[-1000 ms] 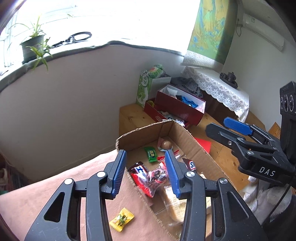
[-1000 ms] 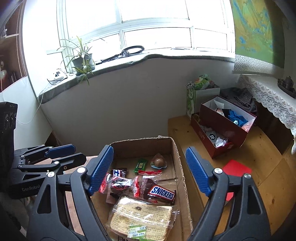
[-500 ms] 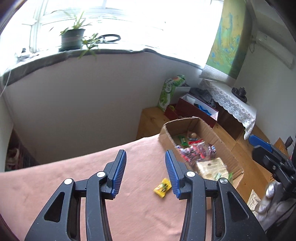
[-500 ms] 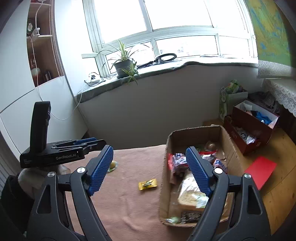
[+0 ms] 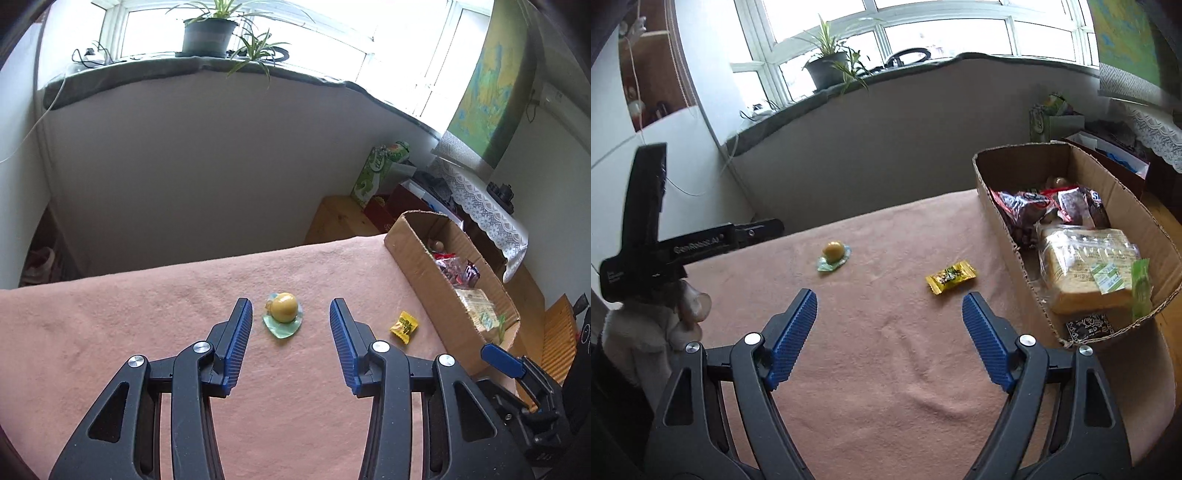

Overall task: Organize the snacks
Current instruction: 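Withdraw both open tools from the box back over the table, then grasp the yellow egg candy with the left tool while the right tool grasps the yellow candy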

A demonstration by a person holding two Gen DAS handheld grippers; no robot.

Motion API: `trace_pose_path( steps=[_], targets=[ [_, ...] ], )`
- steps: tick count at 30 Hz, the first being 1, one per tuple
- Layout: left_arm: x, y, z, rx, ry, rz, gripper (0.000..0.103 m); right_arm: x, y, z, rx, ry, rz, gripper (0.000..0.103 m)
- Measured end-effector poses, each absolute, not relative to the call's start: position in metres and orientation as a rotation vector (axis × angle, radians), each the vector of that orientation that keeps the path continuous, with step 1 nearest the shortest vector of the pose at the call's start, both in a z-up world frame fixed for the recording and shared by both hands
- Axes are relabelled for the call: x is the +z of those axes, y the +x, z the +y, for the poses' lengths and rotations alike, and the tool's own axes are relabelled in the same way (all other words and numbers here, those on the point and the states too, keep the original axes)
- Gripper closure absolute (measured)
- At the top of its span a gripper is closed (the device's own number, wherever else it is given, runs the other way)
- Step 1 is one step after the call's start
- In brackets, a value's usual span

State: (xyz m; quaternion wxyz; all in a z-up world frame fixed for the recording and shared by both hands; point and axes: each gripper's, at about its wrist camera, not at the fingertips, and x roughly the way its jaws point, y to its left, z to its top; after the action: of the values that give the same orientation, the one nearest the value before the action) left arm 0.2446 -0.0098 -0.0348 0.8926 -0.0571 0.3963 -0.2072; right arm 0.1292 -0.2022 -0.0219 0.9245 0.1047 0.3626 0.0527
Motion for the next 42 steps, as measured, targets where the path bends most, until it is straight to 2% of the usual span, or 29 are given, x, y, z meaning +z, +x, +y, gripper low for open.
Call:
trace_pose_path(
  steps=[2,8,18,29,38,42],
  targets=[
    [-0.041,0.249,-0.01,-0.439,-0.113,0.826,0.061,-0.033,0.139,-0.202,0.058,0.227,0.767,0.02],
    [-0.06,0.262,-0.016,-0.477,-0.083,0.837,0.061,-0.057,0.169,-0.212,-0.052,0.264,0.837,0.033],
    [-0.084,0.274,-0.008,-0.497,-0.083,0.838,0.061,-0.073,0.204,-0.208,-0.123,0.25,0.878,0.034],
    [-0.083,0.275,-0.009,-0.537,-0.026,0.834,0.061,-0.077,0.242,-0.2,-0.107,0.222,0.913,0.034],
    [-0.094,0.289,-0.036,-0.555,0.067,0.877,0.061,-0.077,0.244,-0.194,-0.059,0.2,0.906,0.052],
    [-0.095,0.292,-0.035,-0.542,0.067,0.884,0.061,-0.078,0.241,-0.192,-0.028,0.192,0.906,0.063]
  ],
)
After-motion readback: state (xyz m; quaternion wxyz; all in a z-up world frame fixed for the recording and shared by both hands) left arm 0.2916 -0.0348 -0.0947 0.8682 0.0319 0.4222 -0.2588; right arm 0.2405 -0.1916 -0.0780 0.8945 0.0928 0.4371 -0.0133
